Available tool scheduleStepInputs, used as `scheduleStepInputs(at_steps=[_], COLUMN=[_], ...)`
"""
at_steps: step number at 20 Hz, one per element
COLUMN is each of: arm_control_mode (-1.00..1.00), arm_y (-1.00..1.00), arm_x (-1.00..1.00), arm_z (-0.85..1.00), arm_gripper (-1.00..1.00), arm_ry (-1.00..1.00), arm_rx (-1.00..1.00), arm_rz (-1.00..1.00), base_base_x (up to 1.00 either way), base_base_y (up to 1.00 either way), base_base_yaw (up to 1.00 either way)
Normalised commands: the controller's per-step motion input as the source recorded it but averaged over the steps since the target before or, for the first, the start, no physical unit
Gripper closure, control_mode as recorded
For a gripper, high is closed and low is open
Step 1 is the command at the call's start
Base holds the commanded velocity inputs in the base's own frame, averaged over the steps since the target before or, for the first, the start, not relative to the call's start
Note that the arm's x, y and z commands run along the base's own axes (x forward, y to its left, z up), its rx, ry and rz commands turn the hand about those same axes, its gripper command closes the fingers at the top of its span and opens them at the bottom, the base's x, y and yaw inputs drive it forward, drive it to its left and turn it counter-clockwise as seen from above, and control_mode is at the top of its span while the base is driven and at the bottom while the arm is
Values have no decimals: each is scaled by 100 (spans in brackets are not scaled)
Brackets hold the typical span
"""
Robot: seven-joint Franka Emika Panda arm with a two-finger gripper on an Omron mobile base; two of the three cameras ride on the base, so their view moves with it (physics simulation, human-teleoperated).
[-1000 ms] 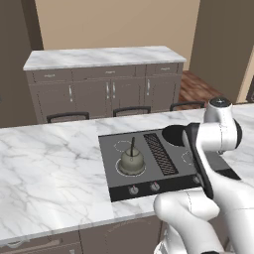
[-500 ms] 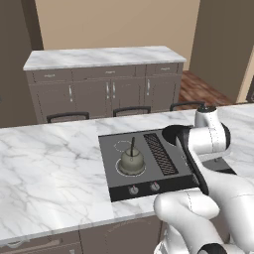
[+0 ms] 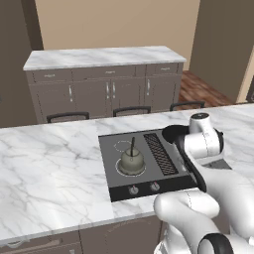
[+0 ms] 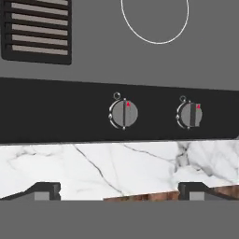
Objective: Pick the pan from the cabinet and place it on the stove. Then turn on the stove burner for the pan.
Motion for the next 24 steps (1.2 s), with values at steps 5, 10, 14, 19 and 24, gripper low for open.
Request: scheduleStepInputs(at_steps=[5, 10, 14, 19, 24], arm_control_mode=[-100, -100, -100, -100, -100], arm_y=[-2, -17, -28, -17, 0], arm_x=[36, 27, 10, 6, 1], arm_z=[-24, -19, -22, -21, -18], arm_gripper=[-100, -100, -100, -100, -100], arm_ry=[4, 5, 5, 7, 7], arm_rx=[5, 5, 3, 3, 2], arm_rz=[6, 4, 3, 2, 0], base_base_x=[0, 0, 0, 0, 0], base_base_y=[0, 0, 0, 0, 0], base_base_yaw=[0, 0, 0, 0, 0])
